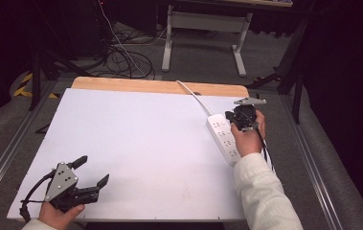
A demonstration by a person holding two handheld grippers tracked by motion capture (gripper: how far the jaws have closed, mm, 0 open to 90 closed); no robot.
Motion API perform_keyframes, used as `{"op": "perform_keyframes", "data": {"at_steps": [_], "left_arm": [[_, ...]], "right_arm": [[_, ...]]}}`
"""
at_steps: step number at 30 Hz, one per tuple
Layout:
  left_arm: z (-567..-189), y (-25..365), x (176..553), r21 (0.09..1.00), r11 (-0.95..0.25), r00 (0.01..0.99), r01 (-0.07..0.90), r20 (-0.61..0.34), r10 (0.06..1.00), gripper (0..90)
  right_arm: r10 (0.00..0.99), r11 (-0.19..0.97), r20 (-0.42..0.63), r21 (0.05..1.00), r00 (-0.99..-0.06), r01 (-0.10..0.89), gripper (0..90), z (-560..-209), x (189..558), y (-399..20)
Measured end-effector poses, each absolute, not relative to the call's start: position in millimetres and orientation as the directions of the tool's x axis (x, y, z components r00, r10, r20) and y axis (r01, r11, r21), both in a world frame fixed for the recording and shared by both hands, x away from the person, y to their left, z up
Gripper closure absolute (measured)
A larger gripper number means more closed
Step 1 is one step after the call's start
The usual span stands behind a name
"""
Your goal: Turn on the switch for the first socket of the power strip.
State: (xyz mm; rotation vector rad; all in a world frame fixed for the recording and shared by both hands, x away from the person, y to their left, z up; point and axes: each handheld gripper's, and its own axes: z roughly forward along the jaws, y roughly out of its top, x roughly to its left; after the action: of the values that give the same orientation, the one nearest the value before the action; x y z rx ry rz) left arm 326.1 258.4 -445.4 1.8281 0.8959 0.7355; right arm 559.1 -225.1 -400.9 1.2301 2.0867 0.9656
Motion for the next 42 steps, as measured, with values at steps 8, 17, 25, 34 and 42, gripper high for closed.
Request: {"op": "perform_keyframes", "data": {"at_steps": [8,17,25,34,42], "left_arm": [[-445,258,326,0.919,-0.294,0.552,0.264,0.106,0.827,13.7],[-445,258,326,0.919,-0.295,0.550,0.260,0.110,0.828,13.7],[-445,258,325,0.920,-0.294,0.547,0.261,0.110,0.830,13.7],[-444,258,325,0.921,-0.288,0.548,0.262,0.104,0.830,13.8],[-443,259,324,0.924,-0.279,0.547,0.262,0.096,0.831,13.8]], "right_arm": [[0.882,0.327,-0.072,0.804,-0.465,0.497,90.0,-393,550,-225],[0.845,0.317,-0.046,0.845,-0.533,0.430,75.9,-380,532,-222],[0.784,0.321,-0.023,0.870,-0.620,0.373,66.9,-365,497,-217],[0.701,0.351,-0.063,0.898,-0.710,0.266,53.8,-365,464,-213],[0.649,0.339,-0.057,0.914,-0.758,0.221,50.8,-367,443,-217]]}}
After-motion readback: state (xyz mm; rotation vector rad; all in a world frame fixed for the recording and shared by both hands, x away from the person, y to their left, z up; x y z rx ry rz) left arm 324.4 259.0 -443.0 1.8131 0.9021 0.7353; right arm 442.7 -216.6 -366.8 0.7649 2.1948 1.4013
